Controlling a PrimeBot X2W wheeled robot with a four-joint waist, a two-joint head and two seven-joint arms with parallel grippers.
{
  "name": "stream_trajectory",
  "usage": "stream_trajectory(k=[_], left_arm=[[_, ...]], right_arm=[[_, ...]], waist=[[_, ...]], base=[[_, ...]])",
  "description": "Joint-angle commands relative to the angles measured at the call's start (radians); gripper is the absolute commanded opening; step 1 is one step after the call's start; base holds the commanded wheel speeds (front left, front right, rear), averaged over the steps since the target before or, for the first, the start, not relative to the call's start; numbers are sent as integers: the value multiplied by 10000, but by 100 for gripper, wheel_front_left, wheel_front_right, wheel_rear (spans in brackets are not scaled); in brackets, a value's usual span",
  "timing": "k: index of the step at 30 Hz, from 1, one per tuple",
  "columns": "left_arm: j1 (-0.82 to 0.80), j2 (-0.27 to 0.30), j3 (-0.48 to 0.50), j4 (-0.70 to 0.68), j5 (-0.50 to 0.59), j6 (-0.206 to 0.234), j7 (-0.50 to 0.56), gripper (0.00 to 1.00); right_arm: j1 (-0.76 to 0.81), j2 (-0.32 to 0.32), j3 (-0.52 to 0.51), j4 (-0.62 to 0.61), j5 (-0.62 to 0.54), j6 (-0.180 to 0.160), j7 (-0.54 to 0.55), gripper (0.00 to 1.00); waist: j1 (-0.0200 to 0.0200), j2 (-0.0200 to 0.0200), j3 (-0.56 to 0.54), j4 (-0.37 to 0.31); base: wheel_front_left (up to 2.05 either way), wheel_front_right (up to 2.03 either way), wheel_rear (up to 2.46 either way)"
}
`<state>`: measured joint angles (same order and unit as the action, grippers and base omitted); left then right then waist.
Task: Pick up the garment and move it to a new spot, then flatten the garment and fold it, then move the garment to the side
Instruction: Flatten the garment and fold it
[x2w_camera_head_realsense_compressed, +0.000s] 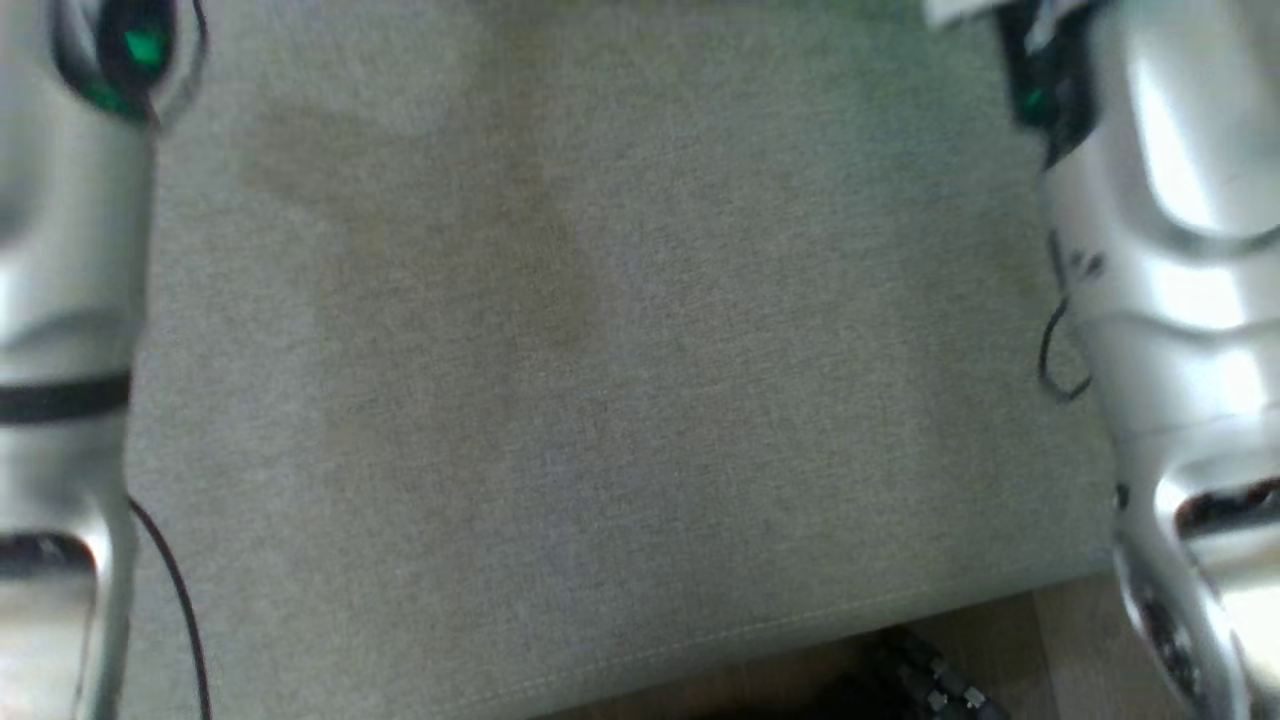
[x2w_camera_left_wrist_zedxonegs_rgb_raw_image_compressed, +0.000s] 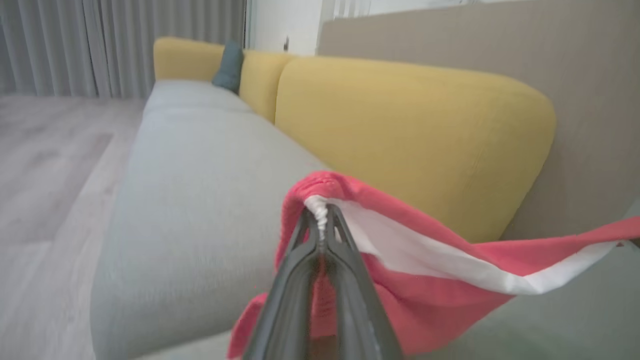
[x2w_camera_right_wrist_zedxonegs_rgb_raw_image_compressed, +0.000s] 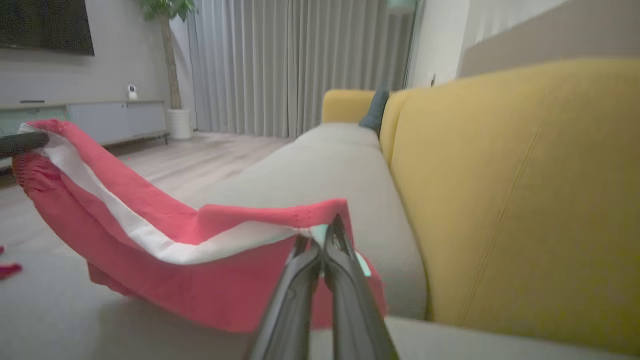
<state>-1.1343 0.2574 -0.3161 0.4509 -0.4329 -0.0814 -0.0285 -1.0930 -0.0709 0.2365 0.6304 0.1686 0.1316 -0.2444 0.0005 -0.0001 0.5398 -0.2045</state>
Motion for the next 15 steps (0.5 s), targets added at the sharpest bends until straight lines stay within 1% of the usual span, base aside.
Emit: stream_trajectory(k=[1,4,6,10,12,15], left_arm=[[182,414,223,-246,-154,-89,-166,0],[1152,484,246,-326,-497,-198,-421,0],[1928,533,273,-611,-741,-246,-588,0],[3772,549,299,-1537,-1367,-315,-765,0],[4709,480,275,-2112,-1577,-277,-848,0],[6090,220,109,-2952,-1762,-76,-1012,0]], right_arm=[[411,203,239,-135,241,-9,-122,0],[1108,204,442,-58,642,-9,-162,0],[1735,204,381,-366,819,-9,-167,0],[3277,205,146,-1239,731,-9,-171,0],[4156,205,88,-1768,890,-9,-171,0],[5531,204,-51,-2572,900,-9,-172,0]], waist=[[-5,1,259,-35],[-5,1,139,-30],[-5,1,-74,-11],[-5,1,-714,20],[-5,1,-1086,88],[-5,1,-1712,266]], base=[[0,0,0],[0,0,0],[0,0,0],[0,0,0],[0,0,0],[0,0,0]])
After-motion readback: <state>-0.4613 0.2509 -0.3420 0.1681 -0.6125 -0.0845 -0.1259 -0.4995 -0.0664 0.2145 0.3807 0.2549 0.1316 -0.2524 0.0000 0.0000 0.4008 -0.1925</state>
